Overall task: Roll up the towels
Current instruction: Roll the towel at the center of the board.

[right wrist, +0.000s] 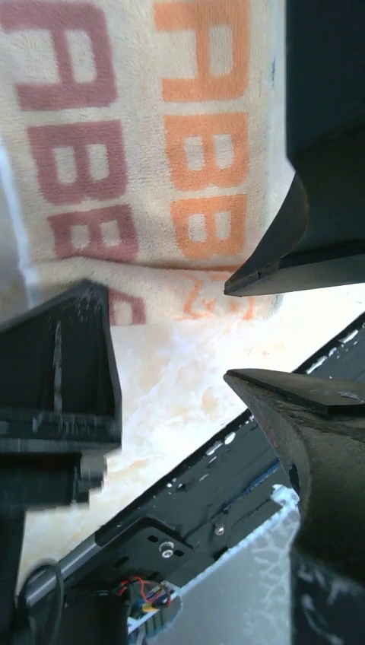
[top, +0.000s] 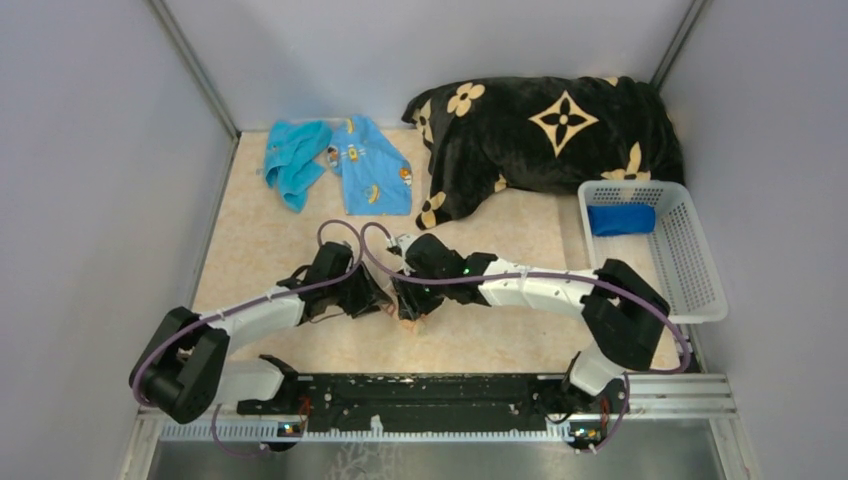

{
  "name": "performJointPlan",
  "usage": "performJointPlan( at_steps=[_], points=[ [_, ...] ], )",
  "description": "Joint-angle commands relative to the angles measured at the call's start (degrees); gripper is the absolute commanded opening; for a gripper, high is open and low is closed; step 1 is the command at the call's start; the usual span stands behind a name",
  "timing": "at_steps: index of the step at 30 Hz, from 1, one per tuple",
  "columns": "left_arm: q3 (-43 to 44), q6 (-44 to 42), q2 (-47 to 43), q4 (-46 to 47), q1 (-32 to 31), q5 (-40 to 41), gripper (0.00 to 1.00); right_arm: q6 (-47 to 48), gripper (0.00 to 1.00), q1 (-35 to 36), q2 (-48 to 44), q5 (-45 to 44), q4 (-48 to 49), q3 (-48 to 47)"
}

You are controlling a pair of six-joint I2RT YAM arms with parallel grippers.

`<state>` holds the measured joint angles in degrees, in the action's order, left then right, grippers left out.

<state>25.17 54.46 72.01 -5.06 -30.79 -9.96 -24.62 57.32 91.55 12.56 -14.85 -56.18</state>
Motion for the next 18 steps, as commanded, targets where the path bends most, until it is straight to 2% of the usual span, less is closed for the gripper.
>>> performJointPlan(
  at_steps=[1, 8, 18],
  points=[
    [-1.8, -1.1, 3.5, -3.9, -0.7, 4.2, 0.49, 8.0, 0.41, 4.6, -4.0, -11.5, -4.7, -3.6],
    [-1.7, -1.1, 3.6, -4.3, -0.8, 4.6, 0.48, 10.4, 0.4, 7.3, -0.4, -10.7, -0.6, -3.2],
    [-1.5, -1.3, 4.4, -4.6, -0.9, 5.1, 0.49, 14.1, 0.4, 7.6, 5.2, -15.3, 1.0, -0.8]
  ],
)
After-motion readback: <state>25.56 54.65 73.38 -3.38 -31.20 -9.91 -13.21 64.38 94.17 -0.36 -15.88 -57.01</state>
